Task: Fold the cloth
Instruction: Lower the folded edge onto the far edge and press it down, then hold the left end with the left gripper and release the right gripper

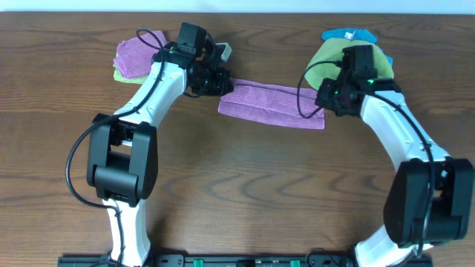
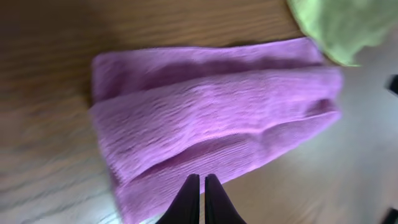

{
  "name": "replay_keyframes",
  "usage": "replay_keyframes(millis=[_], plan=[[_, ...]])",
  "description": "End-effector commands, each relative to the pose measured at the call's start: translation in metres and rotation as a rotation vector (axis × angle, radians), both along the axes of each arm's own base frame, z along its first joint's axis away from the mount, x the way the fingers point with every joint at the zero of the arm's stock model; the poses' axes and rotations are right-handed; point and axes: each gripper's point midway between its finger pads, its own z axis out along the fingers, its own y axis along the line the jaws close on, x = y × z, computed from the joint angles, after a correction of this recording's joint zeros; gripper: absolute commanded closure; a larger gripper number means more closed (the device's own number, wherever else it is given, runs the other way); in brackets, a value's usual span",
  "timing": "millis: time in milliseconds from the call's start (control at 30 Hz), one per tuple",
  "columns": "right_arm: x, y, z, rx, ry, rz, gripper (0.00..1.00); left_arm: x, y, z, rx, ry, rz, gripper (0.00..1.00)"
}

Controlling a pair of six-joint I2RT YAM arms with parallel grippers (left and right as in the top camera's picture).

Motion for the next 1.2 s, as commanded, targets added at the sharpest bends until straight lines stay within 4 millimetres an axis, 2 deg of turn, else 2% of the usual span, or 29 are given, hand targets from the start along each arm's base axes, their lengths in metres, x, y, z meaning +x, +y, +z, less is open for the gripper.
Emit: replay_keyframes(millis=[0, 167, 233, 300, 467, 567, 767, 900, 1167], plan=[[0.004, 0.007, 0.013, -0.041, -0.042, 0.043, 0.98, 0.007, 0.018, -0.006, 0.095, -0.011, 0.054, 0.94], [0.001, 0.009, 0.01, -0.054, -0.035, 0.064, 0.98, 0.007, 0.021, -0.007, 0.072, 0.07, 0.176, 0.94], [0.0, 0.009, 0.008, -0.054, -0.033, 0.064, 0.98, 0.011, 0.018, -0.004, 0.056, 0.053, 0.174, 0.94], [-0.002, 0.009, 0.006, -0.054, -0.026, 0.065, 0.98, 0.015, 0.01, -0.002, 0.056, 0.003, 0.131, 0.94], [-0.003, 0.013, 0.004, -0.051, -0.025, 0.075, 0.98, 0.012, -0.028, 0.004, 0.058, -0.111, 0.003, 0.94], [-0.003, 0.014, 0.004, -0.052, -0.025, 0.078, 0.98, 0.007, -0.036, 0.001, 0.105, -0.13, -0.021, 0.94], [-0.003, 0.015, 0.004, -0.055, -0.025, 0.087, 0.98, 0.009, -0.032, -0.013, 0.163, -0.142, -0.03, 0.94], [-0.003, 0.015, 0.004, -0.06, -0.026, 0.098, 0.98, 0.009, -0.031, -0.037, 0.186, -0.114, -0.047, 0.94], [-0.003, 0.015, 0.004, -0.064, -0.026, 0.104, 0.98, 0.019, -0.024, -0.05, 0.243, -0.149, -0.038, 0.94]])
